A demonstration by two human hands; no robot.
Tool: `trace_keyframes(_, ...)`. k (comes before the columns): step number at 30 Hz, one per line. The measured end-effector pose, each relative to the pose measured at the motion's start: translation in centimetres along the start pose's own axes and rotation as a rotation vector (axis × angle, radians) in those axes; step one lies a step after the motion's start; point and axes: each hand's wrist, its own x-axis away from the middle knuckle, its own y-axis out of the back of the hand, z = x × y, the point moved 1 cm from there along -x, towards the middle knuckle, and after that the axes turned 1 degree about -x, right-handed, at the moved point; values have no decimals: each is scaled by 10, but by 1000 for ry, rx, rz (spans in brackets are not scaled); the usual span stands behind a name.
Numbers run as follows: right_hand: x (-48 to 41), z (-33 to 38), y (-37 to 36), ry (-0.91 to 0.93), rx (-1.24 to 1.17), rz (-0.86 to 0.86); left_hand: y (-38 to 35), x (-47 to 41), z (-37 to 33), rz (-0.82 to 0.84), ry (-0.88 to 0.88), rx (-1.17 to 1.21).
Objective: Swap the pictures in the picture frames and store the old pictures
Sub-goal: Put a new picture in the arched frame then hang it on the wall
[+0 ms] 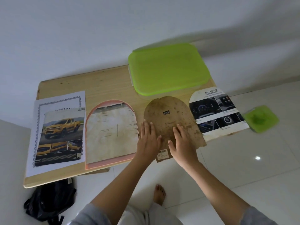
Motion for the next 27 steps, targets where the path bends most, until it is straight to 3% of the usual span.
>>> trace_keyframes(5,-9,-24,19,-156,-18,-122,3,-2,-9,-34,112,115)
trace_keyframes(14,-19,-35,28,-279,-142,-144,8,-11,-20,-104,231,266)
trace_keyframes(27,-33,-46,40,-466,-438,-207,16,-20,-19,-167,402,725)
